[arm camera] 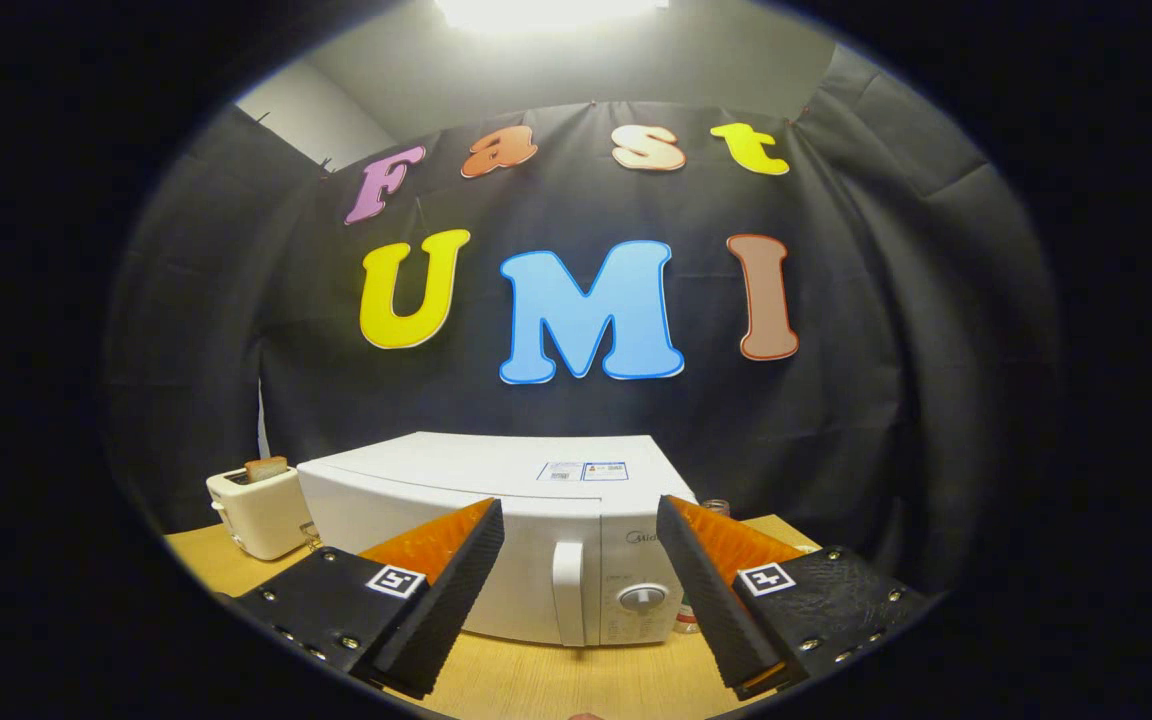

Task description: Open the microwave, put the food inside, and close the microwave door.

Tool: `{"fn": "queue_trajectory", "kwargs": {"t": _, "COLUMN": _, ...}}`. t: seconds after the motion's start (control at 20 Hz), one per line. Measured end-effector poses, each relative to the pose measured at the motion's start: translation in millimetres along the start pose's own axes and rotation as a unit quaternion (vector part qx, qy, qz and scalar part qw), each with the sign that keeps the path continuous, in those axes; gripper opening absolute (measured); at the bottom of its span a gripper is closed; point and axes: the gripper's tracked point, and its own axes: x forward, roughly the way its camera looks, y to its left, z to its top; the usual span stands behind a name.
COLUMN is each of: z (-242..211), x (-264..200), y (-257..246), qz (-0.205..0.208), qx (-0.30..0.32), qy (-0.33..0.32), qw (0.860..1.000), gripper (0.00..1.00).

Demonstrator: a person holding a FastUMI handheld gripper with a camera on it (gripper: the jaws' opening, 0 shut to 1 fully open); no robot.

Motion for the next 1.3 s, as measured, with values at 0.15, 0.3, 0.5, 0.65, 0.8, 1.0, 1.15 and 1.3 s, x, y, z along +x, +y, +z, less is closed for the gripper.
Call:
{"fn": "queue_trajectory", "kwargs": {"t": 0.15, "z": -31, "x": 17, "y": 2, "qz": 0.006, "qx": -0.009, "qy": 0.031, "qw": 0.999, "gripper": 0.98}}
{"fn": "queue_trajectory", "kwargs": {"t": 0.3, "z": -63, "x": 31, "y": 3, "qz": 0.014, "qx": -0.024, "qy": 0.064, "qw": 0.998, "gripper": 0.98}}
{"fn": "queue_trajectory", "kwargs": {"t": 0.5, "z": -105, "x": 43, "y": 0, "qz": 0.011, "qx": -0.011, "qy": 0.115, "qw": 0.993, "gripper": 0.98}}
{"fn": "queue_trajectory", "kwargs": {"t": 0.65, "z": -122, "x": 48, "y": -3, "qz": 0.009, "qx": -0.002, "qy": 0.138, "qw": 0.990, "gripper": 0.93}}
{"fn": "queue_trajectory", "kwargs": {"t": 0.8, "z": -127, "x": 53, "y": -4, "qz": 0.006, "qx": 0.015, "qy": 0.144, "qw": 0.989, "gripper": 0.84}}
{"fn": "queue_trajectory", "kwargs": {"t": 1.0, "z": -134, "x": 57, "y": 1, "qz": 0.013, "qx": 0.039, "qy": 0.163, "qw": 0.986, "gripper": 0.73}}
{"fn": "queue_trajectory", "kwargs": {"t": 1.15, "z": -129, "x": 53, "y": 8, "qz": 0.021, "qx": 0.039, "qy": 0.164, "qw": 0.986, "gripper": 0.60}}
{"fn": "queue_trajectory", "kwargs": {"t": 1.3, "z": -129, "x": 59, "y": 12, "qz": 0.028, "qx": 0.010, "qy": 0.159, "qw": 0.987, "gripper": 0.45}}
